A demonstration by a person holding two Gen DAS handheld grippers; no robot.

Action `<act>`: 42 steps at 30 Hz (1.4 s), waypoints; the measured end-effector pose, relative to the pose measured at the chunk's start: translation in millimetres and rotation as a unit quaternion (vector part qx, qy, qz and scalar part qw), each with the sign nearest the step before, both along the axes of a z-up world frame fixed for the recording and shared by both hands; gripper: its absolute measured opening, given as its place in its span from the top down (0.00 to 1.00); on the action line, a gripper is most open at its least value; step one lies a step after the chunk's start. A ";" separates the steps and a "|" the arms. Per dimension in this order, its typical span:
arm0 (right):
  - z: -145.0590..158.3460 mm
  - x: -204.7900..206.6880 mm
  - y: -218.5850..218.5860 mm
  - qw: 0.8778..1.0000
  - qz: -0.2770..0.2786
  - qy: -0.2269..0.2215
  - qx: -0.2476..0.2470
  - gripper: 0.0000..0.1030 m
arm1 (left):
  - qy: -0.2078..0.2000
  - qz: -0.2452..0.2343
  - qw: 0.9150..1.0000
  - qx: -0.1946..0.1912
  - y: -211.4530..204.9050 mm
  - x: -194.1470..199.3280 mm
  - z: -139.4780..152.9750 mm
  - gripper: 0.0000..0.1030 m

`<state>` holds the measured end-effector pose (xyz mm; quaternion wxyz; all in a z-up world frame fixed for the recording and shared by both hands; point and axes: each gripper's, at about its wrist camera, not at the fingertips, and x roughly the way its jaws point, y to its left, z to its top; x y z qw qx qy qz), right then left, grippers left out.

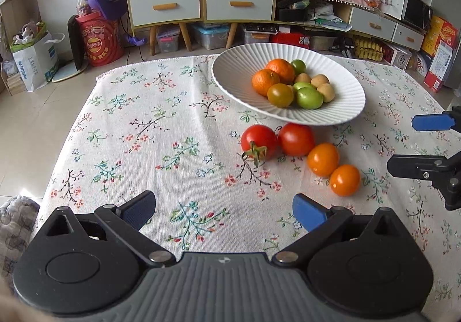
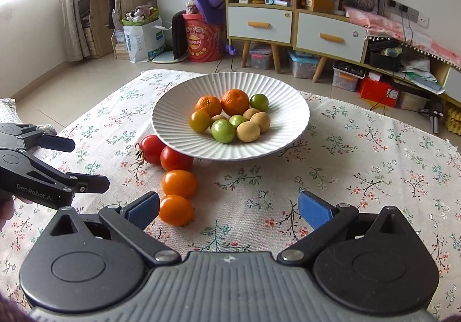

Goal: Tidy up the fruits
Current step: 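Withdraw both grippers from the bowl toward the red and orange tomatoes, then close the left gripper on a red tomato while the right gripper grasps an orange tomato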

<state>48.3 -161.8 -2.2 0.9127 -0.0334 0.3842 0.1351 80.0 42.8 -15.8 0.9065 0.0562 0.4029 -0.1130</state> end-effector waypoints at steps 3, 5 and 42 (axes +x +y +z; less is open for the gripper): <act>-7.5 -3.6 7.2 1.000 0.012 0.009 -0.005 0.01 | 0.000 -0.005 1.000 0.004 5.0 -4.7 -5.3 0.04; -11.4 -4.5 12.4 1.000 0.020 0.010 -0.010 0.01 | -0.003 -0.008 1.000 0.006 6.8 -6.8 -8.6 0.04; -27.9 -4.2 44.4 0.997 0.069 0.010 -0.029 0.59 | -0.067 -0.079 0.994 -0.021 -22.6 37.2 -29.2 0.24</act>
